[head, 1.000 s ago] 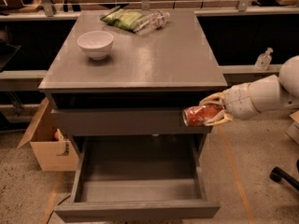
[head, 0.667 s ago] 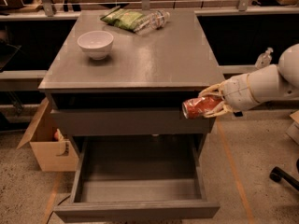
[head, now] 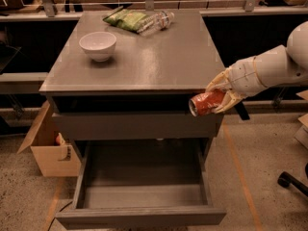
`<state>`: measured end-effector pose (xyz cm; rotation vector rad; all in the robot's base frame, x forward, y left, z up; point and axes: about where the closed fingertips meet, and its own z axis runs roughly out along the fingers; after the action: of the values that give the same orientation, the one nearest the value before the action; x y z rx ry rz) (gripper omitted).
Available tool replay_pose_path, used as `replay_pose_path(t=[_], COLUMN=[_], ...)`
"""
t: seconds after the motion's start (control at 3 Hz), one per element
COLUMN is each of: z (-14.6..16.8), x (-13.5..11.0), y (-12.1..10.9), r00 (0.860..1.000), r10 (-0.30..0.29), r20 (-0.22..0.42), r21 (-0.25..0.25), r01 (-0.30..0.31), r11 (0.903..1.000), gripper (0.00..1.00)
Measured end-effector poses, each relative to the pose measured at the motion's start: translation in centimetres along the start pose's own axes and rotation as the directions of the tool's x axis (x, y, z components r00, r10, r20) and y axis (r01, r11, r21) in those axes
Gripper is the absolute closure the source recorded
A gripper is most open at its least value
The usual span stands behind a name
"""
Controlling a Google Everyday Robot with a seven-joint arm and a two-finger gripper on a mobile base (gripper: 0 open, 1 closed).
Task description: Pick coke can from middle drawer and place on counter
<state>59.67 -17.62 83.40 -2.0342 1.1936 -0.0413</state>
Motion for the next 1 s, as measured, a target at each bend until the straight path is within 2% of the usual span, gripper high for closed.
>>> replay_pose_path(t=[0.67,1.0], z=[-1.1,-3.0], x=[-0.9,-2.9], y=[0.6,1.7], r00=[1.000,0.999], r10=[0.022,0.053], r20=[-0.001,-0.002], r21=[0.000,-0.001], r01=[-0.022,-0.053], r11=[0.9998,0.9986], gripper=[1.00,1.00])
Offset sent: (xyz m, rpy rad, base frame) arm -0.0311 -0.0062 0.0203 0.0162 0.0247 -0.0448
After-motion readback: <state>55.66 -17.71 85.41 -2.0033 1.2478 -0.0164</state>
